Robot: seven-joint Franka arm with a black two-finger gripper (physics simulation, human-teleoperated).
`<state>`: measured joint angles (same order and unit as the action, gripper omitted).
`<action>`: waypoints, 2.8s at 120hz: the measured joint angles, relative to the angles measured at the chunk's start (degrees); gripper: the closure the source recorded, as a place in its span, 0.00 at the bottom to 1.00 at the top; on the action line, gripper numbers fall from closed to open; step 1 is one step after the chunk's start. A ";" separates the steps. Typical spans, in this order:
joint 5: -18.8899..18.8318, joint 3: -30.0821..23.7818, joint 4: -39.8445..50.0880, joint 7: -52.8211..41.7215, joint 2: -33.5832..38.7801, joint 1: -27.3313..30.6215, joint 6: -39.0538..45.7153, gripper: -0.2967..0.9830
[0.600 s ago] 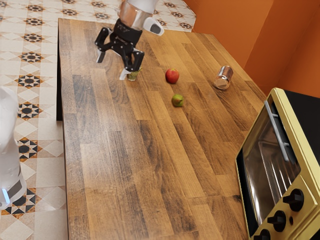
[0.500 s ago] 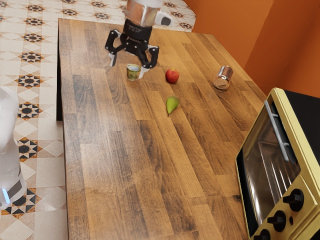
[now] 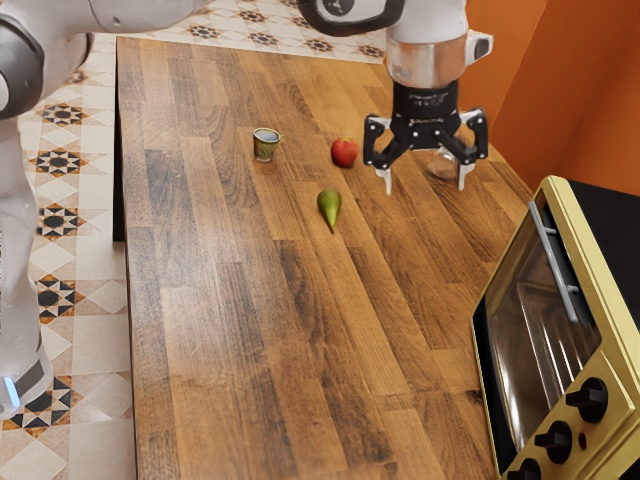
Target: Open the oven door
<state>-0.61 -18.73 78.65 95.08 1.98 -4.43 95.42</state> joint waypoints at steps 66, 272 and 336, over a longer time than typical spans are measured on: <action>-2.31 -0.81 3.49 6.91 -3.21 -7.99 19.20 0.23; -2.59 2.20 3.04 -7.50 -13.37 -2.21 37.18 0.31; -2.45 2.21 4.30 -8.03 -14.90 -2.09 37.53 0.41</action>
<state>-3.06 -16.52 82.95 87.05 -12.92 -6.52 132.95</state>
